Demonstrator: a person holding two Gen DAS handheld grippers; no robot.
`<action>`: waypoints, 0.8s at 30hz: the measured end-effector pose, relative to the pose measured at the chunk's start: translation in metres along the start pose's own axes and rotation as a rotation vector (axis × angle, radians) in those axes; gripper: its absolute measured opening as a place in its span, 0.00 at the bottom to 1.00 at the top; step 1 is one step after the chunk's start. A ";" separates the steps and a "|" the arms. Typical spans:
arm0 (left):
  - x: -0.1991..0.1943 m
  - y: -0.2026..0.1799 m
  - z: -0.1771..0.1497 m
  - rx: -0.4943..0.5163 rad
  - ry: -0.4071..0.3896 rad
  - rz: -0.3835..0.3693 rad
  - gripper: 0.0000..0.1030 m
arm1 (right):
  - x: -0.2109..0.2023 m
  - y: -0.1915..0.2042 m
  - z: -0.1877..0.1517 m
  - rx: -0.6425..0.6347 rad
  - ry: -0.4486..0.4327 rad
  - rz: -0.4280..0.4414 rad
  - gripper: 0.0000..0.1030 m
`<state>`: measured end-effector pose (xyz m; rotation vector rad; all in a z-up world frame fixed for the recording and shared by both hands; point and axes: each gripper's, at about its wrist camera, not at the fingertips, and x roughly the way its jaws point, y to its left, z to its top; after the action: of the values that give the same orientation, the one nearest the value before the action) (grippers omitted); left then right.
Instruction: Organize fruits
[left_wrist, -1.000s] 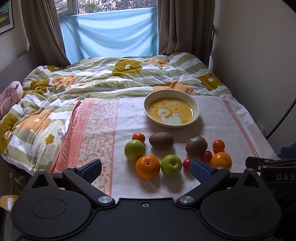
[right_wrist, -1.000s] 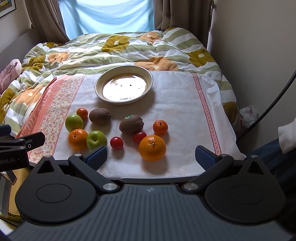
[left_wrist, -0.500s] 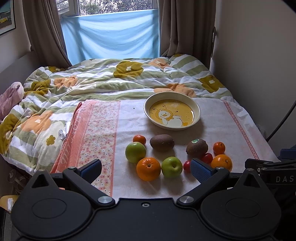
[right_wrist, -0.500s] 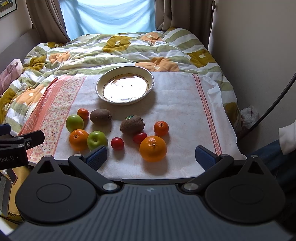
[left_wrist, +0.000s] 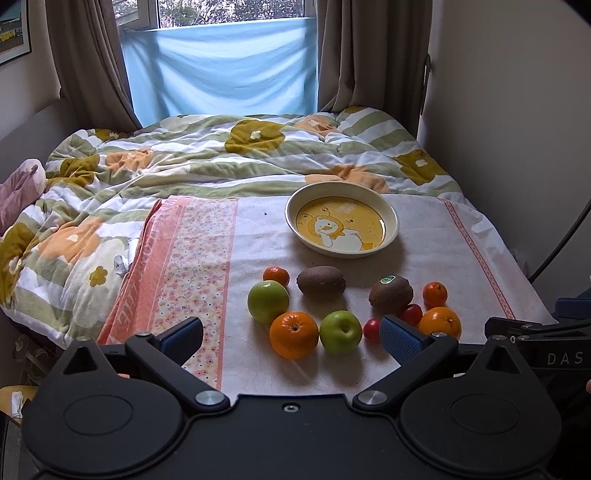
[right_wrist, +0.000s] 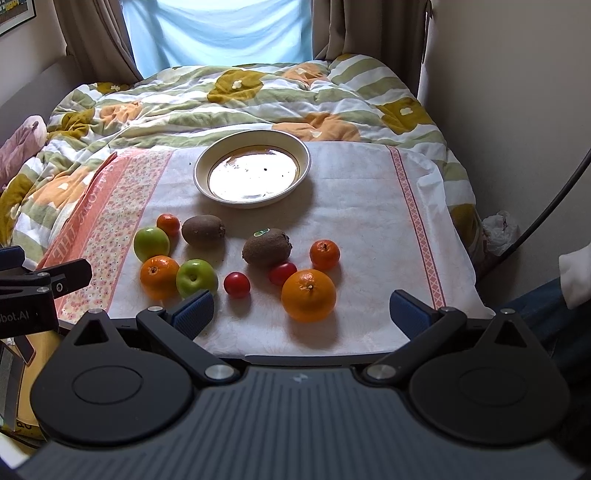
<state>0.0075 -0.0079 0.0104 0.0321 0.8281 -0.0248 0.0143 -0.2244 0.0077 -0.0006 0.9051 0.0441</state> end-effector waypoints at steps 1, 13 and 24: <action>0.000 0.000 0.000 0.000 0.000 0.001 1.00 | 0.000 0.000 0.000 0.000 0.000 0.001 1.00; -0.002 0.003 -0.002 -0.004 -0.006 0.006 1.00 | -0.001 0.003 0.000 -0.001 -0.003 0.002 1.00; -0.007 0.002 -0.002 -0.006 -0.025 0.016 1.00 | -0.005 0.001 0.000 0.003 -0.019 0.018 1.00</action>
<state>0.0012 -0.0062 0.0146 0.0324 0.8031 -0.0074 0.0109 -0.2241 0.0114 0.0106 0.8857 0.0599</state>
